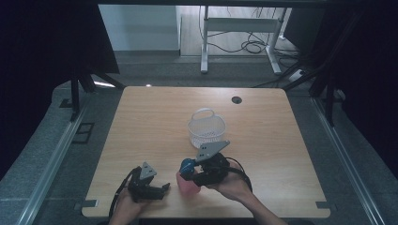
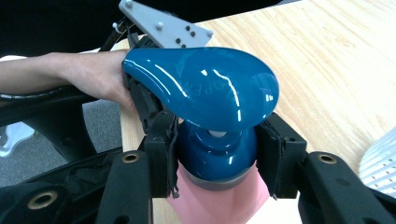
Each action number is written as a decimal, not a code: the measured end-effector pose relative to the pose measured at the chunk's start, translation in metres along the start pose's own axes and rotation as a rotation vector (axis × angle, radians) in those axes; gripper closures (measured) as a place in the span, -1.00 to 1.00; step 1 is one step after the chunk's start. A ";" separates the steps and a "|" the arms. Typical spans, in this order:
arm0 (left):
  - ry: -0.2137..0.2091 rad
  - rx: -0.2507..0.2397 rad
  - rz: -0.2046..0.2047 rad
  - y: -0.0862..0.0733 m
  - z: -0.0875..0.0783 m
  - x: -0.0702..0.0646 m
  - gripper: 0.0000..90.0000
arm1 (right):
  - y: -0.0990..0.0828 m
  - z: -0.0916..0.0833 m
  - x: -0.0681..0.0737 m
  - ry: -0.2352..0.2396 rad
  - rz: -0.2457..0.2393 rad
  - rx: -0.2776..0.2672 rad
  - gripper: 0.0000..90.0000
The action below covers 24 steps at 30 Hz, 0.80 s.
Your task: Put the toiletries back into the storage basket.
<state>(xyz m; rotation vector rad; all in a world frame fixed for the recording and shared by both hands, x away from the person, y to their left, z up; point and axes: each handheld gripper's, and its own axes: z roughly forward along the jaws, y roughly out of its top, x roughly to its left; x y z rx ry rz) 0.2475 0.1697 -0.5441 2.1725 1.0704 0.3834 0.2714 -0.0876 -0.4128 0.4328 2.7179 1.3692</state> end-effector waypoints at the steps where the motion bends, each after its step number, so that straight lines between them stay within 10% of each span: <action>1: 0.000 0.000 0.000 0.000 0.000 0.000 -0.77 | 0.001 -0.001 -0.001 -0.004 0.001 -0.001 0.18; 24: 0.001 0.000 0.004 0.000 0.000 0.000 -0.77 | 0.025 -0.024 -0.032 -0.080 0.046 -0.024 0.18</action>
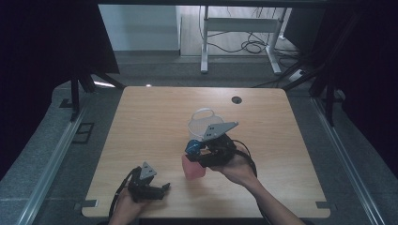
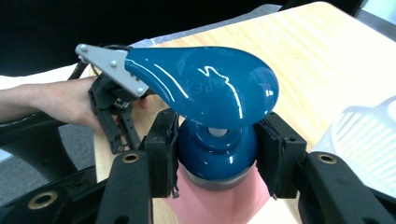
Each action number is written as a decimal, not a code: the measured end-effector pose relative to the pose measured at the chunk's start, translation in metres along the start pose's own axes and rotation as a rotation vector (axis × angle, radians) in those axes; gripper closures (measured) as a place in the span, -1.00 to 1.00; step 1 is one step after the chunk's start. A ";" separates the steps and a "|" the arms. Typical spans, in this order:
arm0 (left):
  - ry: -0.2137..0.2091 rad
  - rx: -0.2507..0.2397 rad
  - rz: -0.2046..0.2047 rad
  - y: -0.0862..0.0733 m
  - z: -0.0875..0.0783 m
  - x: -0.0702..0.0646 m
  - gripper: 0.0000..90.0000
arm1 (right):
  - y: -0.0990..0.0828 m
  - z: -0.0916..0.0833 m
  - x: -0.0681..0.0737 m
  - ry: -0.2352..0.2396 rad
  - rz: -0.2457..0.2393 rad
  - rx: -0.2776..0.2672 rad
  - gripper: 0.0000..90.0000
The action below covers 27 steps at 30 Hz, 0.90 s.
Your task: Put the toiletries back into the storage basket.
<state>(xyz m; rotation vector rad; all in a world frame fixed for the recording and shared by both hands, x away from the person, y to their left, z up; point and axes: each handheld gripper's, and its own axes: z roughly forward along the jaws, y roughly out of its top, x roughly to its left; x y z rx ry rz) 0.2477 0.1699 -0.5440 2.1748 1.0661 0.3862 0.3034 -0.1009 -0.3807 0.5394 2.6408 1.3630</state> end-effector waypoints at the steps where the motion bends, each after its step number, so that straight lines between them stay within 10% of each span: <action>1: 0.000 0.000 0.000 0.000 0.000 0.000 -0.77 | 0.001 -0.001 -0.002 -0.004 0.000 -0.002 0.18; 27: 0.000 0.001 0.002 0.000 0.000 0.000 -0.77 | 0.023 -0.013 -0.036 -0.100 0.048 -0.018 0.18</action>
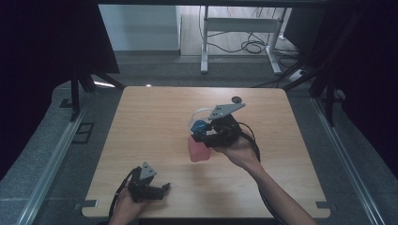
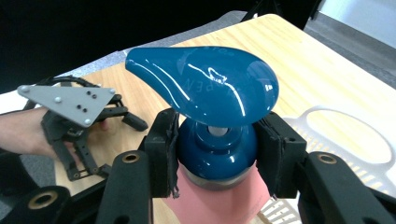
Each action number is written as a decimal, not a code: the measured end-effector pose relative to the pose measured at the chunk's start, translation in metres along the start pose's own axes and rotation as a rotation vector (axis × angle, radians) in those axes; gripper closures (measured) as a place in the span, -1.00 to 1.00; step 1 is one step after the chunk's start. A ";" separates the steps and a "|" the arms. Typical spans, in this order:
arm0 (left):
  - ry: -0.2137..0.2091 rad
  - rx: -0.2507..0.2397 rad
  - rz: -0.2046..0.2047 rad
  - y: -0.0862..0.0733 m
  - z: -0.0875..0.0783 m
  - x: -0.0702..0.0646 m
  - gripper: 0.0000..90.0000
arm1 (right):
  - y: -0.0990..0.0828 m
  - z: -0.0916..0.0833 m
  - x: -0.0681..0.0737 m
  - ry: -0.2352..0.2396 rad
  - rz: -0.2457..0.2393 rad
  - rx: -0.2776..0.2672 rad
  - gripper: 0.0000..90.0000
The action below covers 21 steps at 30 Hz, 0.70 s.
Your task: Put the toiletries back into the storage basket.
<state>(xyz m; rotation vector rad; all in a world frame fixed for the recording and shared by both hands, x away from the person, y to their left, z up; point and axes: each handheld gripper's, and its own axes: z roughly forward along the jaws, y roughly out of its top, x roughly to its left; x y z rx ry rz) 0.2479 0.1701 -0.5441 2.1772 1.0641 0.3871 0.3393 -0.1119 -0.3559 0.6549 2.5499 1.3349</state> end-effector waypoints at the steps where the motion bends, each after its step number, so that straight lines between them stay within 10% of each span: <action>1: 0.000 0.000 0.000 0.000 0.000 0.000 -0.77 | 0.001 0.000 -0.001 -0.003 0.003 0.000 0.18; 21: 0.000 0.000 -0.001 0.000 0.000 0.000 -0.77 | 0.015 -0.003 -0.029 -0.089 0.034 -0.023 0.18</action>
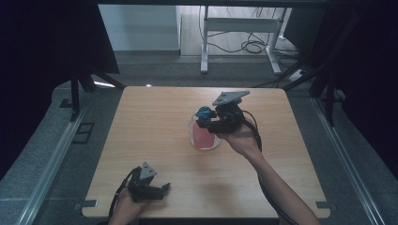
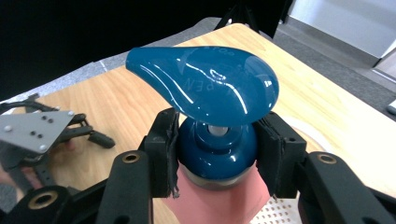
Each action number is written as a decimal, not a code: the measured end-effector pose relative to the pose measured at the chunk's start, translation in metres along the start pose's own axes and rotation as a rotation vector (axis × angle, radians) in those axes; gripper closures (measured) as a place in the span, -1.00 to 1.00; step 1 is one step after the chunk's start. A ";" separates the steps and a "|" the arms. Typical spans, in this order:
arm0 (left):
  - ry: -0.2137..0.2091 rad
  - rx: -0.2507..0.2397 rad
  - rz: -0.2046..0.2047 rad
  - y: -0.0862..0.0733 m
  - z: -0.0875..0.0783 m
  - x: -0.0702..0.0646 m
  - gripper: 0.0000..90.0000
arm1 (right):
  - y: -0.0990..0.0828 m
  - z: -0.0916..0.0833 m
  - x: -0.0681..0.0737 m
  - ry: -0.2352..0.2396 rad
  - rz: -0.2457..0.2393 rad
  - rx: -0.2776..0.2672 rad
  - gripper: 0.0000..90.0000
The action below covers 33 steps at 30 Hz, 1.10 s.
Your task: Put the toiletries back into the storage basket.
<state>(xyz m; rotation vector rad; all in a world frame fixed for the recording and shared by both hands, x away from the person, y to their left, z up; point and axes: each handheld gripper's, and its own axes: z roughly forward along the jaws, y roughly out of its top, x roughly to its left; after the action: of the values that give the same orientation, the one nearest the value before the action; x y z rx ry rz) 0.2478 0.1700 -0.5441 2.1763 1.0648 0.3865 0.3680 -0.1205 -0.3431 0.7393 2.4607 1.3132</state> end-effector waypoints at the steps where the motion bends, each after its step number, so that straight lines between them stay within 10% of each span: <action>1: 0.000 0.000 0.000 0.000 0.000 0.000 -0.77 | 0.000 0.000 -0.002 -0.004 0.004 -0.002 0.18; 33: -0.001 -0.004 -0.002 0.000 0.000 0.000 -0.77 | -0.001 0.025 -0.045 -0.130 0.046 0.006 0.18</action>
<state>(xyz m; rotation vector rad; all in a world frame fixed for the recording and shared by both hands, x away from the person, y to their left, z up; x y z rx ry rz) 0.2479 0.1698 -0.5443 2.1721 1.0645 0.3860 0.4166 -0.1279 -0.3591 0.8594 2.3593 1.2330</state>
